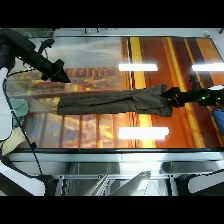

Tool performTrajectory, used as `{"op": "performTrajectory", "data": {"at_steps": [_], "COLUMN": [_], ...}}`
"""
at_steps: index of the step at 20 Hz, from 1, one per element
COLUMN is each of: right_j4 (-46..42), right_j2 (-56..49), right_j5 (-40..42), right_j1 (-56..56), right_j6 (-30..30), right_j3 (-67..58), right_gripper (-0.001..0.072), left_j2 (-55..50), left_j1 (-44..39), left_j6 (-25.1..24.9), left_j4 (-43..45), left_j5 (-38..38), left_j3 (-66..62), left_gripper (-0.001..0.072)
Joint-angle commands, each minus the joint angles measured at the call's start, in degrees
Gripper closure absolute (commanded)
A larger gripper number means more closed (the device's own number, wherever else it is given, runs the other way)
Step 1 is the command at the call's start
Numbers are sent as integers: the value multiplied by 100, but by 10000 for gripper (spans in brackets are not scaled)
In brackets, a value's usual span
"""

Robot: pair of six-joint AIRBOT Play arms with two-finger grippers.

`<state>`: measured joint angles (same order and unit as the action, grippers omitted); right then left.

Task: Fold the shirts.

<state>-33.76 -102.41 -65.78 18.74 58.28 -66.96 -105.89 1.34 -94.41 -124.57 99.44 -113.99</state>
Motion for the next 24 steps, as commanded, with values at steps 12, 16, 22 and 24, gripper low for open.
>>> {"op": "performTrajectory", "data": {"at_steps": [12,16,22,24], "right_j4": [409,511,1202,1899], "right_j2": [863,1106,1106,1108], "right_j5": [-2011,-2579,-3150,-3576], "right_j1": [455,1045,1482,1421], "right_j6": [-339,-341,-439,-586], "right_j3": [-144,-146,-146,-146], "right_gripper": [694,695,694,694], "left_j2": [-1615,-2098,-2157,-2153], "left_j1": [-2277,-2841,-3143,-3143], "left_j6": [-50,-66,2,0], "left_j4": [-15,-765,-754,-850], "left_j5": [-704,-1093,-1770,-1912], "left_j3": [-7,-13,-13,-15], "left_gripper": [688,688,688,688]}}
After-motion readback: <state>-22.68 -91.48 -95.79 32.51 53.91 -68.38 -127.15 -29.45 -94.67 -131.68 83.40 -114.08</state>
